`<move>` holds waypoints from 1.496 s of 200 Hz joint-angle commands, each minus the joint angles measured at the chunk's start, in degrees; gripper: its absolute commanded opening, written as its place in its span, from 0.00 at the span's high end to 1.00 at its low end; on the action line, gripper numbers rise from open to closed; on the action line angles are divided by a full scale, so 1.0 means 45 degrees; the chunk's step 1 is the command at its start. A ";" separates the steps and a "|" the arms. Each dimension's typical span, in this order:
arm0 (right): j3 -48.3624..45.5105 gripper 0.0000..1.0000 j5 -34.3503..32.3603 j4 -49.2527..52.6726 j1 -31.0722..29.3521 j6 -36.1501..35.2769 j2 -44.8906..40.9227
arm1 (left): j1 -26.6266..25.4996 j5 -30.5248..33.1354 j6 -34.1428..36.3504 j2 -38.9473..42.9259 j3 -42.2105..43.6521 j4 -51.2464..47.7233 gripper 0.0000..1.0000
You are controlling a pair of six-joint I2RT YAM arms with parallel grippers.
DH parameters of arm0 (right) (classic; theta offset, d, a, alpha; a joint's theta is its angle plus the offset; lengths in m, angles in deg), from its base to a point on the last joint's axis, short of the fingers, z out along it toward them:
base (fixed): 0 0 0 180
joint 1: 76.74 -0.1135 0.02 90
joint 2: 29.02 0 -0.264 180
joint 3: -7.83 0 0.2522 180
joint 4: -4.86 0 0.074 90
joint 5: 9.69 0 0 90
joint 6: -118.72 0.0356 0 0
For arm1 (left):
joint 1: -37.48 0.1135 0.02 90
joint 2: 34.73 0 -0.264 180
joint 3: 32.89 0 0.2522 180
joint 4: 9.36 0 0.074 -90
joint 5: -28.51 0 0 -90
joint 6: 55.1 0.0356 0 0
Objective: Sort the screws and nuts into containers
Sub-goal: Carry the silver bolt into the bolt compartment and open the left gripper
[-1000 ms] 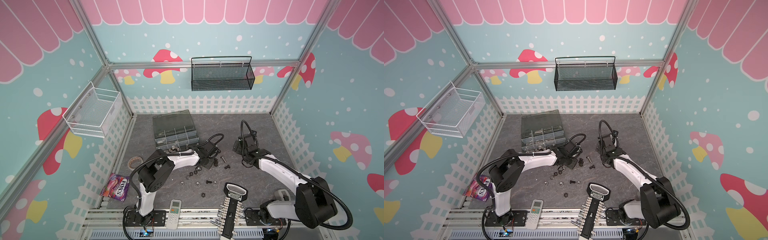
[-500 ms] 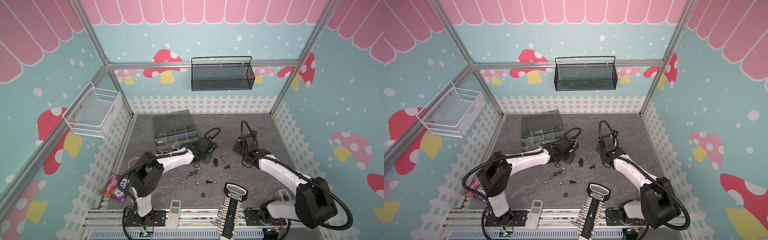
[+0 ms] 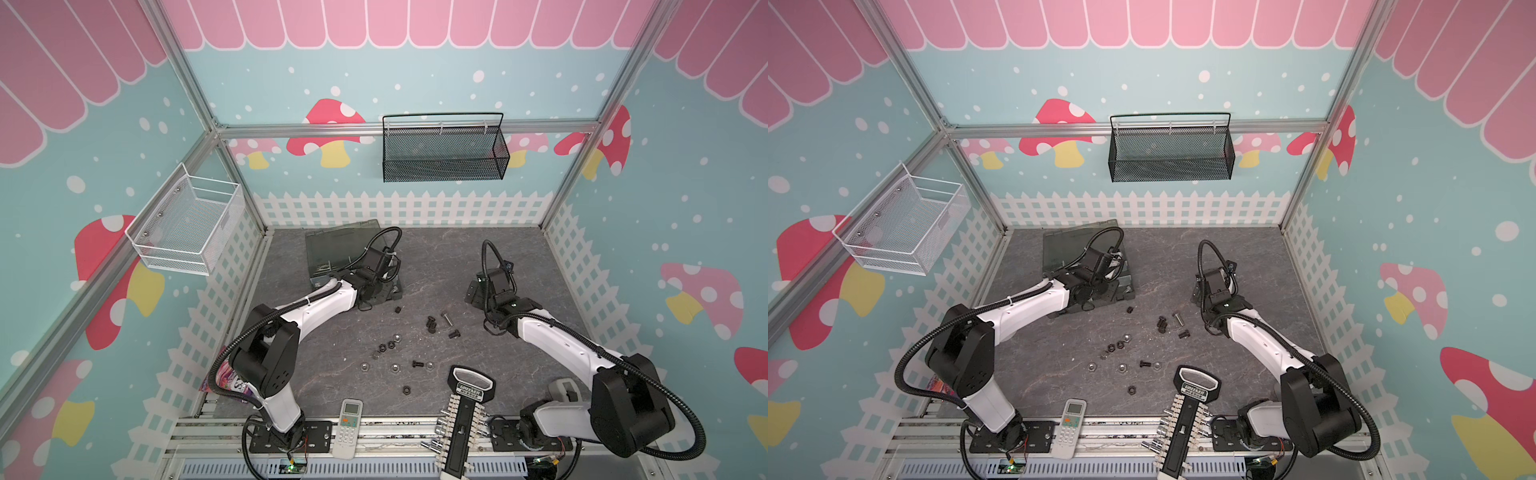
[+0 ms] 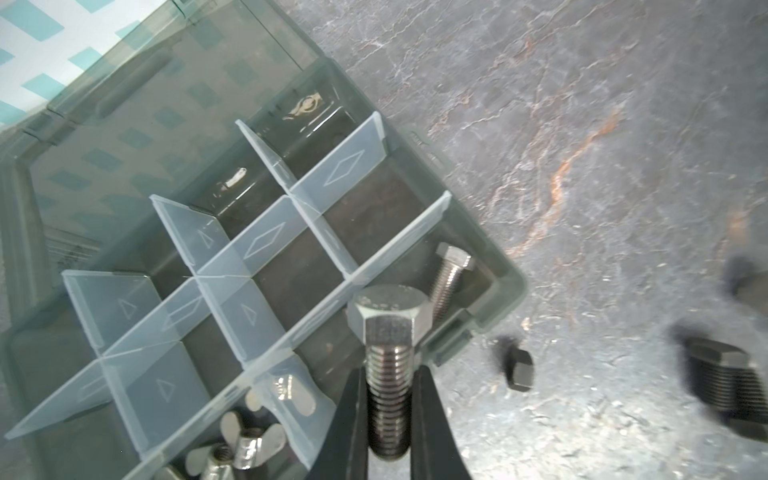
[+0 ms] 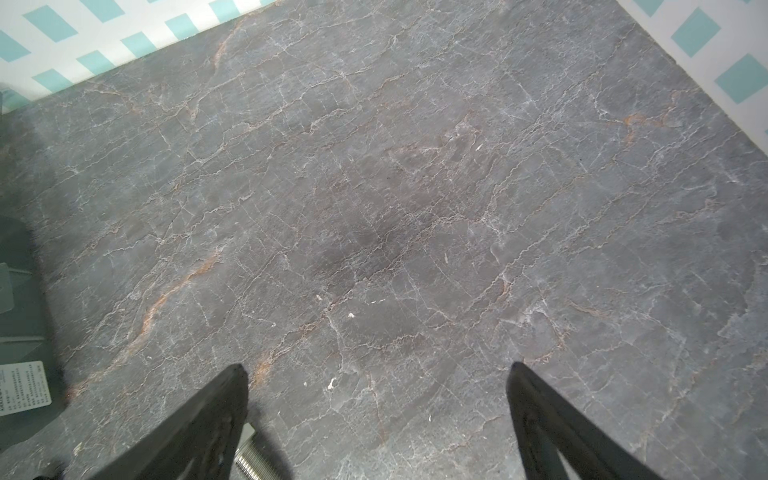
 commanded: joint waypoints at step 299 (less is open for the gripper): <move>0.0039 0.02 0.1445 0.0040 -0.0096 -0.1007 0.0261 | 0.0070 -0.1079 0.0037 0.0001 -0.0370 0.0116 0.60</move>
